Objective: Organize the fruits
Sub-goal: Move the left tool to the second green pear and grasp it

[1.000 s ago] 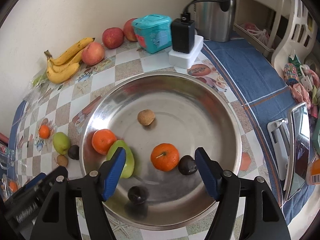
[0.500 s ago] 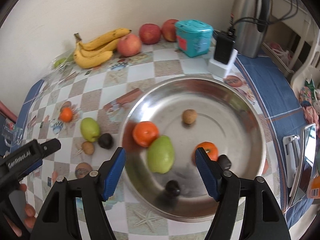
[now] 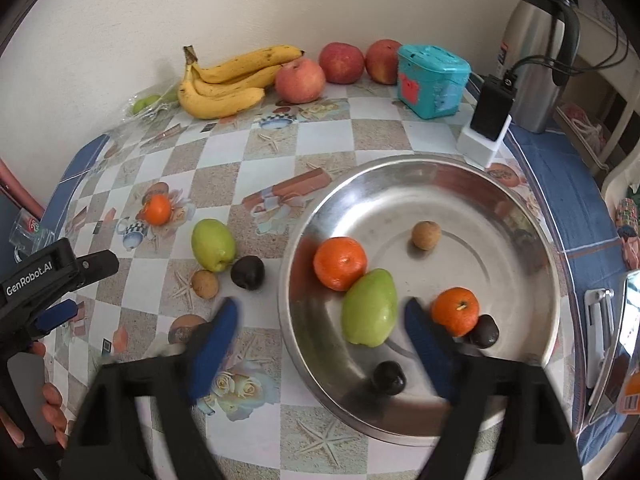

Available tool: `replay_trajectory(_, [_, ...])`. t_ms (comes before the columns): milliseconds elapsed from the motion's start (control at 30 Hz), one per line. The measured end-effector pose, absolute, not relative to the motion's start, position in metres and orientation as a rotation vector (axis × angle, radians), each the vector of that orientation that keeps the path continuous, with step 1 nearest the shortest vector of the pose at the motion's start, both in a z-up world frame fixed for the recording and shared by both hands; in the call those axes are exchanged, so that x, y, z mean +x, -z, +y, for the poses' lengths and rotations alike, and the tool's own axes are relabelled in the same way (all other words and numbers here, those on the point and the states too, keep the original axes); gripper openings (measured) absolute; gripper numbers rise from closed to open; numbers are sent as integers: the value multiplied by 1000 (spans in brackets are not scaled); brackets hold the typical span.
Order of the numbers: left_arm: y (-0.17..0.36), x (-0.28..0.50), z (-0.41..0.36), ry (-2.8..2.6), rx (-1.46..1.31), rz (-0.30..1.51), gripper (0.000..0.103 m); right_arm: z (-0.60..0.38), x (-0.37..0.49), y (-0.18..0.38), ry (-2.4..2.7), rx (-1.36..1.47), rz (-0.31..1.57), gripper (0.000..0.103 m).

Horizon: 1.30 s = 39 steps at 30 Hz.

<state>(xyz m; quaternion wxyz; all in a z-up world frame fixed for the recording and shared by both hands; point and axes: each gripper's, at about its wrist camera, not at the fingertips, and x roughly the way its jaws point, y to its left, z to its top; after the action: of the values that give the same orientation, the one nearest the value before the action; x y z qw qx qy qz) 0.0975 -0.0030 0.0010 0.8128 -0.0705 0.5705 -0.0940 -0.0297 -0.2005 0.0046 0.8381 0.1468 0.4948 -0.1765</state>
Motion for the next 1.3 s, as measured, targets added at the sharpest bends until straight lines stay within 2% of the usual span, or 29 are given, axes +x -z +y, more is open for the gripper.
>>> replay_trajectory(500, [-10, 101, -15, 294, -103, 1137, 103, -194, -12, -11, 368, 354, 1012, 94])
replay_trajectory(1300, [-3, 135, -49, 359, -129, 1129, 103, -222, 16, -20, 380, 396, 963, 94])
